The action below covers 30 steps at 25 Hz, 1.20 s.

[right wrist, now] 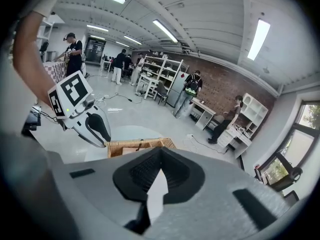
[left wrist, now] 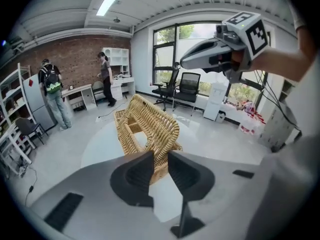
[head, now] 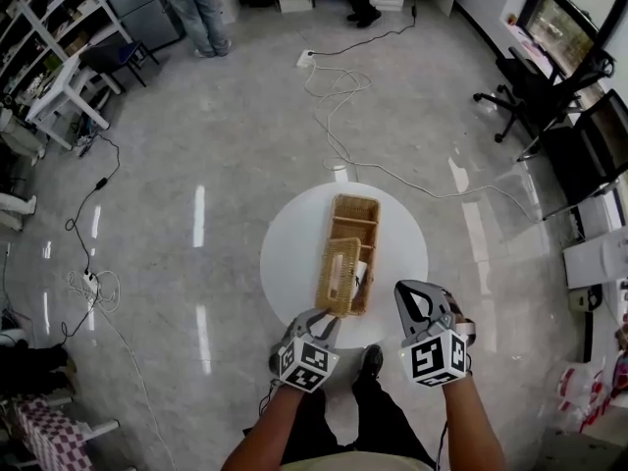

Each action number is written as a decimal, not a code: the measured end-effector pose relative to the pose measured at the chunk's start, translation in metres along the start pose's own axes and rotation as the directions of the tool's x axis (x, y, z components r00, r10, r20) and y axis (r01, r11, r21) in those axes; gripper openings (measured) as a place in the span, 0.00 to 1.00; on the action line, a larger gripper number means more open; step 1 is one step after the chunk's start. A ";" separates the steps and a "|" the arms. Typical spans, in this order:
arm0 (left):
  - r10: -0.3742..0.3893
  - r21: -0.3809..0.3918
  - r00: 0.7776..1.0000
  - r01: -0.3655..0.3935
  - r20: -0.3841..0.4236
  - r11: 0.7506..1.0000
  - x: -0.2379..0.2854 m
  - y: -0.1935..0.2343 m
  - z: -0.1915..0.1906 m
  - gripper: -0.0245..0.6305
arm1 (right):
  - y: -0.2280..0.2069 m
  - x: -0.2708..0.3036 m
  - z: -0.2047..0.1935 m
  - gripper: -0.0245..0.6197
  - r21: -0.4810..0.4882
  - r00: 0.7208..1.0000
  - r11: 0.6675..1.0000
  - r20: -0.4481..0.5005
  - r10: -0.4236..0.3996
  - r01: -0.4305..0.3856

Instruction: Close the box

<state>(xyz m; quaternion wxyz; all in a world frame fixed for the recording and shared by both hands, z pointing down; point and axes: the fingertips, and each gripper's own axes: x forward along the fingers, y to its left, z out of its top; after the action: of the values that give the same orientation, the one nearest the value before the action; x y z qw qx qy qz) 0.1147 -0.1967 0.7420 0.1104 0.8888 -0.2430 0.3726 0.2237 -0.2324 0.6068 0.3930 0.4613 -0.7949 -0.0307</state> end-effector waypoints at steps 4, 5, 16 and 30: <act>-0.058 0.068 0.998 0.060 -0.038 0.996 -0.001 -0.011 0.006 0.13 | -0.009 -0.009 0.004 0.03 0.002 1.000 1.000 0.005 -0.020 0.020; -0.078 0.074 0.996 0.081 -0.045 0.994 -0.002 -0.013 0.007 0.13 | -0.010 -0.011 0.005 0.03 0.002 1.000 1.000 0.007 -0.026 0.026; -0.172 0.189 0.985 0.167 0.011 0.968 -0.049 -0.023 0.073 0.13 | -0.030 -0.043 0.019 0.03 0.034 0.997 0.997 0.044 -0.067 0.066; -0.076 0.177 0.907 0.001 0.414 0.984 -0.213 0.014 0.207 0.13 | -0.046 -0.120 0.111 0.03 0.154 0.968 0.986 0.232 -0.097 0.062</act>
<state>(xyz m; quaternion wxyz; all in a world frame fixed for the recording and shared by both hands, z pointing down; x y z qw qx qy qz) 0.1049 -0.2121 0.4457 -0.0145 0.9588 -0.2101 0.1906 0.2162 -0.2026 0.4398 0.2583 0.5133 -0.8172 -0.0435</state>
